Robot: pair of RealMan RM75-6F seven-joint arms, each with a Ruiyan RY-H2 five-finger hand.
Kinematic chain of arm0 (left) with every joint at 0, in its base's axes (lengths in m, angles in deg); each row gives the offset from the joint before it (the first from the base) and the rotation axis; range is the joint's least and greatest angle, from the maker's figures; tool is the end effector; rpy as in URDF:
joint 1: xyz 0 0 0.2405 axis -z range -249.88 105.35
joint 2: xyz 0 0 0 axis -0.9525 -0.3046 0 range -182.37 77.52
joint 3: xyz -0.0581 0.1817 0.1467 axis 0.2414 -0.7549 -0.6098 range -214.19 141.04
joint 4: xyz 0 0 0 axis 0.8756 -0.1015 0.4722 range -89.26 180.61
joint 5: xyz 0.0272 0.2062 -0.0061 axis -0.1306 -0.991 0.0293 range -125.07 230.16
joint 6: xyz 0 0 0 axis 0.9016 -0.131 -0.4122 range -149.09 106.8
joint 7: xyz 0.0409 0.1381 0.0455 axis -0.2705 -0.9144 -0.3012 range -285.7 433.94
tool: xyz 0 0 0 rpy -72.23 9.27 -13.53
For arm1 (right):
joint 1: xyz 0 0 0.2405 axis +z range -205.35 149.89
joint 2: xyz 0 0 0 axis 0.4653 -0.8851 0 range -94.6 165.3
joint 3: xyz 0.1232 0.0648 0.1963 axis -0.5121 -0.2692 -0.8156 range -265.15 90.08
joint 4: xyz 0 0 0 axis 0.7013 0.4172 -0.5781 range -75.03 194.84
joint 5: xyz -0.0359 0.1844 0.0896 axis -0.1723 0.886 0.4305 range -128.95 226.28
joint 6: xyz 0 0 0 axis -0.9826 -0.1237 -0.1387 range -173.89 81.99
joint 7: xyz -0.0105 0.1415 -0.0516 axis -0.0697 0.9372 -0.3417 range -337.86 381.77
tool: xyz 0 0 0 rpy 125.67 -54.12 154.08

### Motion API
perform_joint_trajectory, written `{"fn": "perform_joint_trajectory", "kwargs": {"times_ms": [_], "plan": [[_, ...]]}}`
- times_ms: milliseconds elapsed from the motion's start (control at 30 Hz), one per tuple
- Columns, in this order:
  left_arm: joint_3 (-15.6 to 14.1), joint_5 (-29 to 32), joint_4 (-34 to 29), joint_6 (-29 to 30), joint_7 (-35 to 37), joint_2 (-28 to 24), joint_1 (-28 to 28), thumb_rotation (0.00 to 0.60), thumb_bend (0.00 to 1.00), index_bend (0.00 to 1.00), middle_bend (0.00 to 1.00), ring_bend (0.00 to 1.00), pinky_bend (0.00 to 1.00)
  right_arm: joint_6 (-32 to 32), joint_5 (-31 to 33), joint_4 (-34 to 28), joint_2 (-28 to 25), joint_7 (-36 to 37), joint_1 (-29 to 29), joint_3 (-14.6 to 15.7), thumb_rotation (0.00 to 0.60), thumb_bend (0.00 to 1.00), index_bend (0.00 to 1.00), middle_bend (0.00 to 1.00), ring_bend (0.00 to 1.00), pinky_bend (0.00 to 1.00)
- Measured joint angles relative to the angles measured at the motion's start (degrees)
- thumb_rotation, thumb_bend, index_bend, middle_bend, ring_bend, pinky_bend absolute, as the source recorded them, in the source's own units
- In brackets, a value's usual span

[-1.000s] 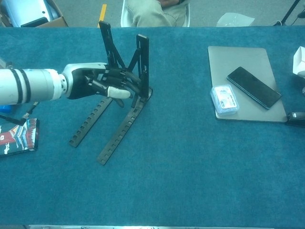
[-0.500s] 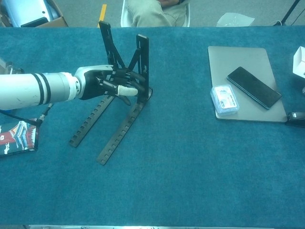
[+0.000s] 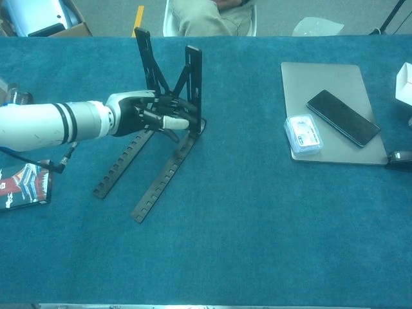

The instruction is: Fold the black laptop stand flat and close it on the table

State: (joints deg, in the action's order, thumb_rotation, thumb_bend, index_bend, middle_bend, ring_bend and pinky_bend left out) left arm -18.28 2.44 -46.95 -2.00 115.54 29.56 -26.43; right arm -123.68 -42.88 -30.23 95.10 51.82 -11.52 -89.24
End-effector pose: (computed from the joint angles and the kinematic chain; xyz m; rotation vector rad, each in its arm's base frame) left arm -0.1030 0.3164 -0.0428 -1.3301 -2.5579 -0.9622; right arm -0.2668 -0.2385 0.1558 1.5098 -1.2016 1.2554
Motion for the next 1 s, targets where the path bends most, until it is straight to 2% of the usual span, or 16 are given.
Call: {"fn": "perform_joint_trajectory", "kwargs": {"times_ms": [267,600,800,1000], "plan": [[0.06,-1.65,-1.66,0.8,-2.46,-2.38,-1.0,0.6,0.25,0.24,0.29,0.24,0.39,0.24,-0.17,-0.42,0.05,-0.26,0.15,-0.14,0.6,0.09,0.08,0.15,0.14,0.22],[-1.76,-5.55,-7.23,3.64,-8.77,-12.46,-3.5,0.6,0.25,0.23,0.27,0.22,0.38,0.51,-1.06,0.02,0.82,0.24,0.64,-0.05,0.6,0.09,0.08,0.15,0.14,0.22],[-2.95,-7.22,-5.78,5.3,-12.8,-15.39,-3.3,0.6,0.25,0.19,0.23,0.19,0.34,0.37,-1.3,-0.59,0.68,-0.45,0.63,0.02,0.6,0.09,0.08,0.15,0.14,0.22],[-1.63,-7.99,-3.37,2.69,-11.97,-15.66,-1.67,0.6,0.25,0.14,0.19,0.13,0.29,0.36,-1.32,-1.54,0.47,-1.42,0.6,0.06,0.6,0.09,0.08,0.15,0.14,0.22]]}}
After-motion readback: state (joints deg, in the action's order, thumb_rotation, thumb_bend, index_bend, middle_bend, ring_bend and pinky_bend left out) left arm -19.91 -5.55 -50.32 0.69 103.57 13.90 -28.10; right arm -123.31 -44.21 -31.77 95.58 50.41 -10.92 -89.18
